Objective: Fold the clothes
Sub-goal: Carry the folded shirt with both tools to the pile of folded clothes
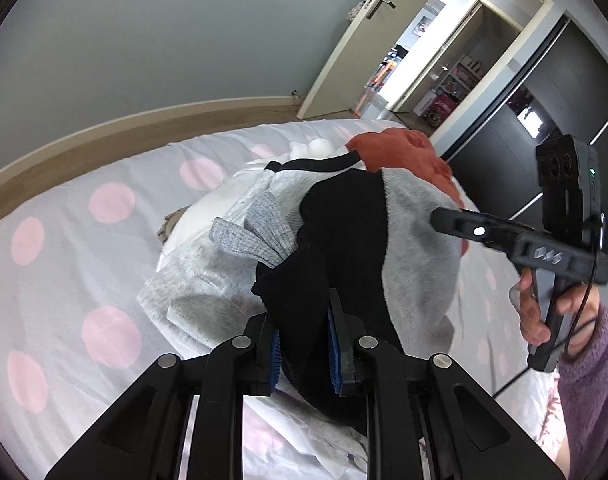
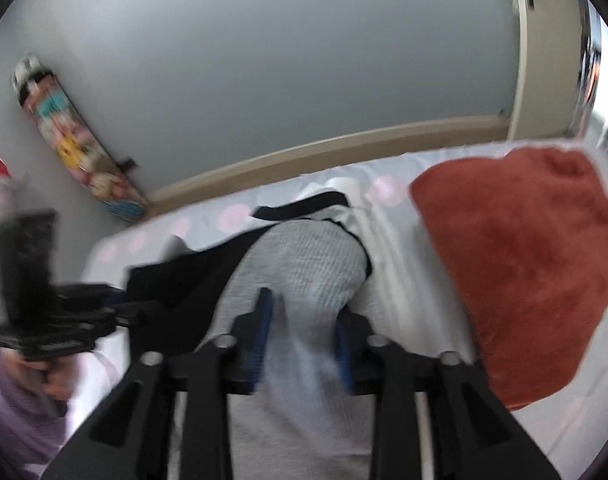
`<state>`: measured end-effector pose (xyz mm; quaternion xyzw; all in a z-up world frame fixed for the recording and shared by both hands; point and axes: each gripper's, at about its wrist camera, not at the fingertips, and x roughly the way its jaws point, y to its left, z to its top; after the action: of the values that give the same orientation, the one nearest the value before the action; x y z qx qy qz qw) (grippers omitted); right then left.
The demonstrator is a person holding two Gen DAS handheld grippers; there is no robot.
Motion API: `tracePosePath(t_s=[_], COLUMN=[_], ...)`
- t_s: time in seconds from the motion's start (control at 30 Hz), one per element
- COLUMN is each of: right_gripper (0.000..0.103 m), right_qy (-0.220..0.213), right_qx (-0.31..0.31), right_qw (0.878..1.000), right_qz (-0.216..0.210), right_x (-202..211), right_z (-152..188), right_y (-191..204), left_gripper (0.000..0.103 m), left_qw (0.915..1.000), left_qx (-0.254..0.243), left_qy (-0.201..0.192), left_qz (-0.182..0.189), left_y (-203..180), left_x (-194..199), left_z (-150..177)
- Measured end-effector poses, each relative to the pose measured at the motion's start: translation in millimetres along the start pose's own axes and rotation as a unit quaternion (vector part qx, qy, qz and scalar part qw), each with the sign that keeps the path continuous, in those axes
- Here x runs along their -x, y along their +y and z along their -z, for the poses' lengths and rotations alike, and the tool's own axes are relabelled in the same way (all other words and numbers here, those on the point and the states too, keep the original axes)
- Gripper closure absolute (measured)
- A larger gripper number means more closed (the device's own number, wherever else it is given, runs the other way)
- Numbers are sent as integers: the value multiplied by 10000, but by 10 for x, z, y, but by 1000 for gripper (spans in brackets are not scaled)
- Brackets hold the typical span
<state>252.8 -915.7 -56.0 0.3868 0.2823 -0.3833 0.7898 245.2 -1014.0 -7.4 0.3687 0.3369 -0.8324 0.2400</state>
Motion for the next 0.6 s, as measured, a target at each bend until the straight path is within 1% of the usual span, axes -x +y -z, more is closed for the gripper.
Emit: tracePosePath(t_s=[0.03,0.07,0.17,0.27,0.3,0.33,0.4,0.43,0.47,0.53,0.57,0.6], right_gripper=[37,34,33,34,36,44,55,57,66,79,83,88], right_qy=[36,55,-22,12,21,23,148,203,227,184,127,79], right_qx=[-229,-444,-951,-1320,-1361,-1399,-1540,-1559,-1510,-1154,-783,-367], right_qw=[9994,9981,9948,9905,9901,9896,9873,9869,9875,9924,9964,9991], right_qz=[-268,-414,-354,-376,-347,-321,-361,-376,-379,-387,-288,-174], right_x=[35,61,88,-28,-94,-162,-321,-395,-460,-490,-454,-404], right_z=[-36,-73,-181,-238,-263,-279,-292,-304,-323,-367,-389,-406], right_y=[-87,-143,-290,-424,-462,-487,-566,-587,-581,-456,-334,-201], left_gripper=[75,73,72,72,72,72,72,72,72,72,74,76], left_qw=[9999,9995,9980,9948,9941,9936,9925,9919,9913,9924,9936,9948], left_qx=[77,173,382,707,775,822,918,965,1013,910,819,703], left_qy=[17,18,54,52,52,53,55,55,56,33,10,-16], left_qz=[126,274,507,725,759,776,809,825,842,822,783,735], left_y=[48,89,157,260,278,290,313,325,337,304,279,253], left_x=[8,1,-2,-29,-36,-44,-60,-68,-76,-54,-26,-4], left_z=[-46,-63,-97,-98,-100,-100,-101,-102,-102,-83,-66,-48])
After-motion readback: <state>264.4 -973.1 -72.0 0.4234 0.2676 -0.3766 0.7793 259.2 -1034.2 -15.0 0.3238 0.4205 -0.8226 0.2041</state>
